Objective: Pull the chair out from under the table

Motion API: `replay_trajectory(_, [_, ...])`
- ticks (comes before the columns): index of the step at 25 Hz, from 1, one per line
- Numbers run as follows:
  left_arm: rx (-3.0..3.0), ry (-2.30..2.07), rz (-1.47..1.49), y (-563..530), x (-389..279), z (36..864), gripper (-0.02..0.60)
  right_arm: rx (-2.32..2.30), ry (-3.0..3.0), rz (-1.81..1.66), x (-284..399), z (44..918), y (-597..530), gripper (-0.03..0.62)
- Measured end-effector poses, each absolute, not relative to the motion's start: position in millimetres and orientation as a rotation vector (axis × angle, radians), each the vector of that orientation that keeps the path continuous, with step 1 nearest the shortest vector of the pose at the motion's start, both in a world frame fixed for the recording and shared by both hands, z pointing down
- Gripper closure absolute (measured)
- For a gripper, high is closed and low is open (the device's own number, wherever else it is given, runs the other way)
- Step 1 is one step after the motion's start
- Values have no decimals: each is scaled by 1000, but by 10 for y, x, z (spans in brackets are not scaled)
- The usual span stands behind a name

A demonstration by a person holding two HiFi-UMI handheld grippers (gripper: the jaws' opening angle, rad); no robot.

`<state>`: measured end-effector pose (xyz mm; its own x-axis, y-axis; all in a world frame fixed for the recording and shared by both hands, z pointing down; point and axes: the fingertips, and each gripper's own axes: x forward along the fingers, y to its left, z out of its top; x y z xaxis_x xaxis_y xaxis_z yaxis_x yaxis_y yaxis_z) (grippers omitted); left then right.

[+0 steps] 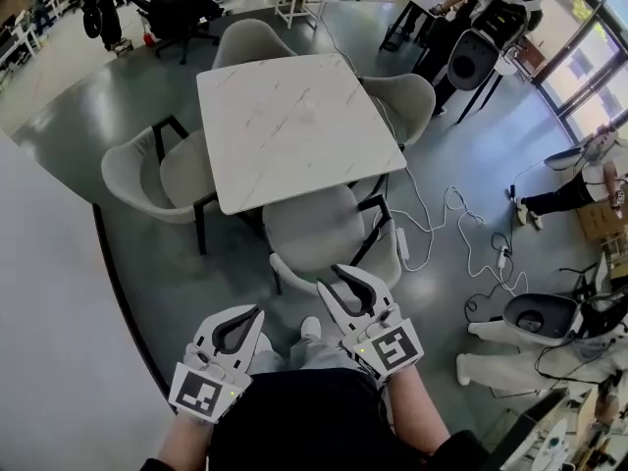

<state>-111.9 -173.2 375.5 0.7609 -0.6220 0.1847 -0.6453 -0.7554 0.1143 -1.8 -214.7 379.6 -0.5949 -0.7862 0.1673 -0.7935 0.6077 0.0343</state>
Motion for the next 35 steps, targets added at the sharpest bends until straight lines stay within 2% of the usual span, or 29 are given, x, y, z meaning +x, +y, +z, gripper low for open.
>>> replay_trajectory(3, [2763,-1022,234,-1795,-1069,3836,583,1261,-2629,110,84,4075,-2241,443])
replay_trajectory(6, [2731,-1050,257,-1853,-1025,3912,583,1136,-2578,170,145,4495,-2293,336])
replay_trajectory(8, [2721,-1070,280,-1892,-1001,3949,583,1056,-2530,199,189,4799,-2321,301])
replay_trajectory(22, [2593,-1217,411,-1876,-881,4147,583,684,-2299,334,341,6227,-2328,210])
replay_trajectory(35, [2433,-1420,472,-1856,-941,4243,583,402,-2066,527,436,7475,-2143,200])
